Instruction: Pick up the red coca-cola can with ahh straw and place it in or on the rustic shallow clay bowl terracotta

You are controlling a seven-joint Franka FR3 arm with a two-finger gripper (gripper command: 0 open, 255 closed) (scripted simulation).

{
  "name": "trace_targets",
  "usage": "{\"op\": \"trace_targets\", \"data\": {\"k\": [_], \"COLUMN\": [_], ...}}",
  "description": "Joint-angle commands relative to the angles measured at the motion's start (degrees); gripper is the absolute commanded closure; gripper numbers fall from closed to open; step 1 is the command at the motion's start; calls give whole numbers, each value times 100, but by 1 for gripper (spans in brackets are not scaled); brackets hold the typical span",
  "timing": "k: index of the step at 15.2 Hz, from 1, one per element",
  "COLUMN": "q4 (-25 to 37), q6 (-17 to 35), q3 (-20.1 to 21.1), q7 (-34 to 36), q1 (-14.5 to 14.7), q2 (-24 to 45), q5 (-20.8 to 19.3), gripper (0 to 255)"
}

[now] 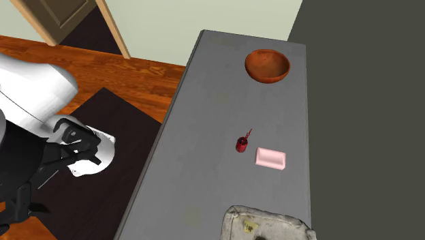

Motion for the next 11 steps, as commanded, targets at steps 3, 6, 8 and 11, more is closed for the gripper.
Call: {"op": "trace_targets", "data": {"k": [3,6,8,11], "q4": [-136,-285,-346,-380], "q6": [268,687,975,1413], "q3": [210,525,737,1054], "q7": [229,567,788,1118], "q1": [99,251,349,487], "q2": [109,338,534,891], "q5": [149,359,488,655], "gripper": [0,0,0,0]}}
